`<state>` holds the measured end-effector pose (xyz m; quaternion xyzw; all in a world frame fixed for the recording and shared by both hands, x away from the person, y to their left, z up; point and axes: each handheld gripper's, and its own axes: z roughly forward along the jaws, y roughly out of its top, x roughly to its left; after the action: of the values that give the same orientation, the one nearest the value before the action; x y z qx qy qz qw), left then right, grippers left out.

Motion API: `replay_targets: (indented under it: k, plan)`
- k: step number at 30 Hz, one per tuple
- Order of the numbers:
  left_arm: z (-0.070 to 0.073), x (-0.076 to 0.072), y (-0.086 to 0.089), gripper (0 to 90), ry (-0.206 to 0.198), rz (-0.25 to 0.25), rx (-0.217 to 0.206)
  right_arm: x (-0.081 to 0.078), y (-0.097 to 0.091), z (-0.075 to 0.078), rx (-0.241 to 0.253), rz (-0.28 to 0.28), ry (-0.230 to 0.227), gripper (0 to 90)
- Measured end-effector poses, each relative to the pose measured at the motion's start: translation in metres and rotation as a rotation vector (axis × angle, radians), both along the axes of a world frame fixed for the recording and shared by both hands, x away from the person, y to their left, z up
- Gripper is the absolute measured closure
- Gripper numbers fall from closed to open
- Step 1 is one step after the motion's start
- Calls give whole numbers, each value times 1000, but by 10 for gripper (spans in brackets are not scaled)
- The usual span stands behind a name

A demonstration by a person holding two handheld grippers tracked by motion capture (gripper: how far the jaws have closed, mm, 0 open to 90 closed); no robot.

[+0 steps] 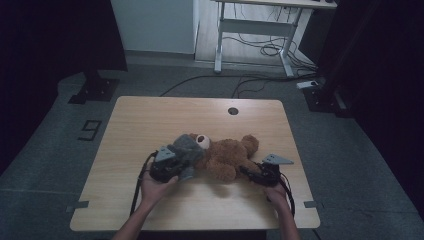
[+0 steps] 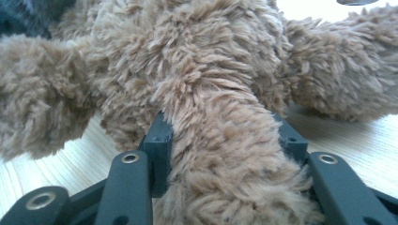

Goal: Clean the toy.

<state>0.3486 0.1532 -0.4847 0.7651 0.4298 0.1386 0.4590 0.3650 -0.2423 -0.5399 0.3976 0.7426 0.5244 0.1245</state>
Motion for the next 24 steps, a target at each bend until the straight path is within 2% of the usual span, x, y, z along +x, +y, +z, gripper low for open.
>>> replay_targets:
  k: [3, 5, 6, 8, 11, 13, 17, 20, 23, 24]
  plan:
    - [2, 6, 20, 792, 10, 72, -19, 1, -1, -1, 1, 2, -1, 530]
    - [6, 9, 28, 792, 10, 87, -59, 1, -3, -1, -4, 0, 2, 531]
    - [8, 10, 28, 791, 3, 87, -61, 1, -4, -1, 0, -4, 8, 531]
    - [16, 11, 22, 791, -18, 74, -62, 2, -6, -3, 8, -6, 9, 530]
    - [26, 15, 3, 790, -43, 39, -48, 2, -6, -3, 11, -12, 4, 529]
    - [27, 18, -12, 789, -47, 17, -29, 2, -5, -3, 7, -21, -1, 528]
    - [20, 24, -27, 788, -27, 7, 10, 2, -4, -2, -20, -53, -17, 527]
    - [4, 25, -30, 788, 3, 8, 44, 4, -3, -1, -37, -91, -24, 528]
    - [-3, 25, -29, 787, 1, 22, 8, 8, 0, -2, -39, -105, -30, 529]
    - [-2, 27, -30, 788, 3, 24, 10, 9, 1, -2, -40, -116, -32, 529]
